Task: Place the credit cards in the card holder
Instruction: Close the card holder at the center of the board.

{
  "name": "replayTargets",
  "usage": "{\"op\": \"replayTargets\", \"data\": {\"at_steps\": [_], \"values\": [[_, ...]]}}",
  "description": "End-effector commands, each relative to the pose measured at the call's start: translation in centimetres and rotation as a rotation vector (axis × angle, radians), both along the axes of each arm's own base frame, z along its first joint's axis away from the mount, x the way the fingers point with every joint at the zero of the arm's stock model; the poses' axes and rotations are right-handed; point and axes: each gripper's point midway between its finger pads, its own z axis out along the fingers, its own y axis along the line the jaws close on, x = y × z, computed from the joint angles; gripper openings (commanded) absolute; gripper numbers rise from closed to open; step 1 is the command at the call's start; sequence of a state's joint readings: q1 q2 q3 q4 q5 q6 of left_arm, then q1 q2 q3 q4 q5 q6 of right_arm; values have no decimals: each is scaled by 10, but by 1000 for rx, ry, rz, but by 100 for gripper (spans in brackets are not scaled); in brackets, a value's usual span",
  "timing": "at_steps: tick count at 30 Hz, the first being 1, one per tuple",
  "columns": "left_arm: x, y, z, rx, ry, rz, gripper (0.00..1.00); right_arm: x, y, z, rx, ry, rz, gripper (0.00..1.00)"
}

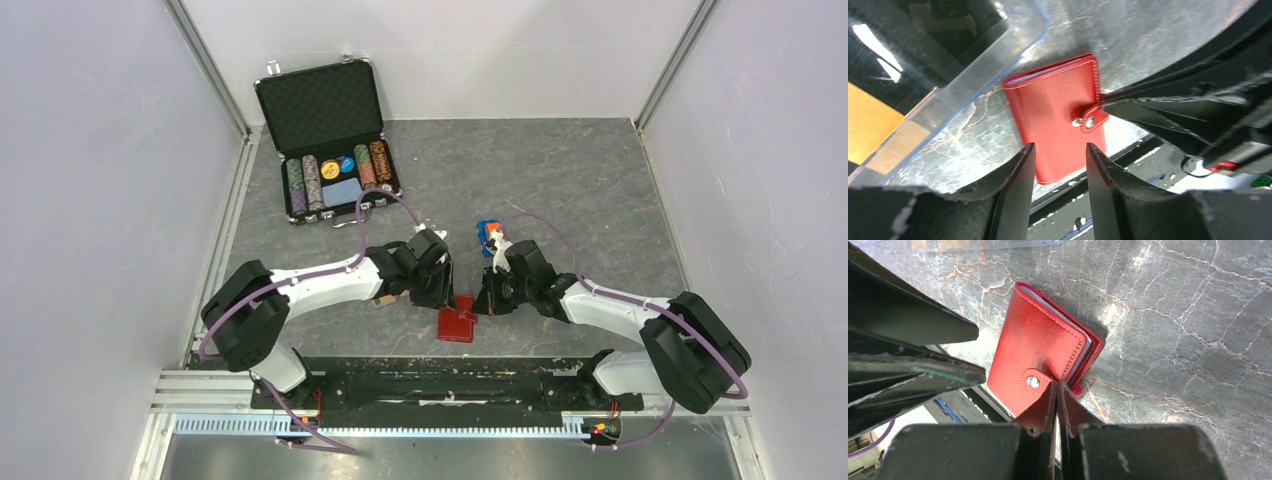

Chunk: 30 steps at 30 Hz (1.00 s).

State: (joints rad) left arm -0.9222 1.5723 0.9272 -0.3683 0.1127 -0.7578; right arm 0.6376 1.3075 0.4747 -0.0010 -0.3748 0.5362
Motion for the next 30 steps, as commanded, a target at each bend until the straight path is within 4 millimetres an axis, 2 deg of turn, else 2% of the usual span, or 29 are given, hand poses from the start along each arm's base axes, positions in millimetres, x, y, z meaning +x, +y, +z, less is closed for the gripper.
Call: {"op": "replayTargets", "data": {"at_steps": [1, 6, 20, 27, 30], "values": [[5, -25, 30, -124, -23, -28, 48, 10, 8, 11, 18, -47, 10, 3], [0, -38, 18, -158, 33, -52, 46, 9, 9, 9, 25, -38, 13, 2], [-4, -47, -2, -147, 102, -75, 33, 6, 10, 8, 42, -31, 15, 2], [-2, -46, 1, -142, 87, -70, 3, 6, 11, 10, 51, -33, 19, 2], [0, -43, 5, -123, 76, -75, 2, 7, 13, 14, 63, -41, 24, 2]]}}
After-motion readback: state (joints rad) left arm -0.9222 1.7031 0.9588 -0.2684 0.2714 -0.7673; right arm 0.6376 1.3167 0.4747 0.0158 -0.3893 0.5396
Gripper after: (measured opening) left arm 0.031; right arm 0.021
